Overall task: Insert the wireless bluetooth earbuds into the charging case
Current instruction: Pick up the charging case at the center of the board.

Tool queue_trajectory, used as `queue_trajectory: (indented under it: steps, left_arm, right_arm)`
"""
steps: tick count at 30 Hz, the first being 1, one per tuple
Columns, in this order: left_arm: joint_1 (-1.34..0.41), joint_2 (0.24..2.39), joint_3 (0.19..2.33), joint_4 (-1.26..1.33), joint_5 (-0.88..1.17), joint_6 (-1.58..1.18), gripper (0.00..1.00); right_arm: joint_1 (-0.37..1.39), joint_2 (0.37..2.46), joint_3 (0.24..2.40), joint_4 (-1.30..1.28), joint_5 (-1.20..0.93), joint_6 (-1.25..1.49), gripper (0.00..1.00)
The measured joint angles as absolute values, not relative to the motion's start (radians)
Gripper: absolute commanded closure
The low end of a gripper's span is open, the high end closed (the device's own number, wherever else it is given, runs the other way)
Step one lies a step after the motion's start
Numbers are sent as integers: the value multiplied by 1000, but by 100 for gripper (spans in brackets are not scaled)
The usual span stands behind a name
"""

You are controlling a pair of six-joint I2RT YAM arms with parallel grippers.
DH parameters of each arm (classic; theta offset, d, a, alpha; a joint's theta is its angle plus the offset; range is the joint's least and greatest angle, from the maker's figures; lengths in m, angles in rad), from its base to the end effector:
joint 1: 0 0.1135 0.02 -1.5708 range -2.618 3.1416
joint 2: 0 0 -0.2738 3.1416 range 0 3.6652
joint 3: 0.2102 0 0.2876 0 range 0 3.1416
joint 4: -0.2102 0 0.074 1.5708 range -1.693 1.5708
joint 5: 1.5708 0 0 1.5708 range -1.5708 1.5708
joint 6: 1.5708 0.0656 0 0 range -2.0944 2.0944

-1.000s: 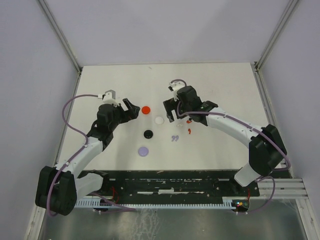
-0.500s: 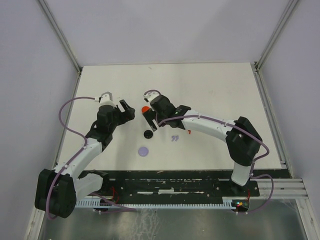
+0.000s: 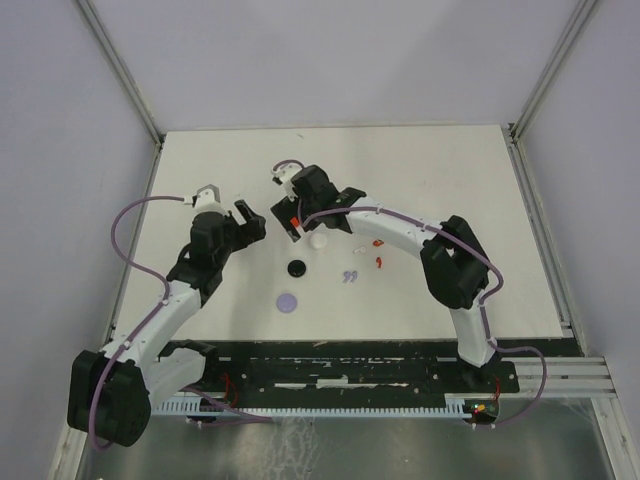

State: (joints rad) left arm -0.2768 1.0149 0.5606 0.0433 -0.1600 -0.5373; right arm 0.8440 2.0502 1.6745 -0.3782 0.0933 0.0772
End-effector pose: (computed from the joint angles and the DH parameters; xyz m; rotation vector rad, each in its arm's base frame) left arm 0.2739 -0.0670 0.2211 -0.3625 1.9618 -0.3700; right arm 0.3578 0.3931 0.2137 -0.8340 2.1944 0.3533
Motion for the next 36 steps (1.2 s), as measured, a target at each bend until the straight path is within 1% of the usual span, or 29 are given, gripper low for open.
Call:
queue_trajectory:
  steps: [4,8,14,23,30,36]
  left_arm:
    - [-273,1004,561,42,-160,-538,2]
    - [-263,1005,561,40,-159,-538,2]
    - [-231,1006,561,39,-155,-539,3]
    - [-203,1006,560,39,-153,-541,3]
    - [-191,1008,560,39,-147,-554,3]
    - [-184,1008,560,39,-147,-560,3]
  right_arm:
    - [775,2069,1673,-335,-13,46,2]
    - [729,2110,1689,-299,-66,4,2]
    - [738,2235,1772,-296,-102,-57,3]
    - [746,2307,1844,-313,-141,-112,4]
    - [746,2352,1909,-315,-155,-132,10]
    - [746,2383,1921,-331,-159,-140,14]
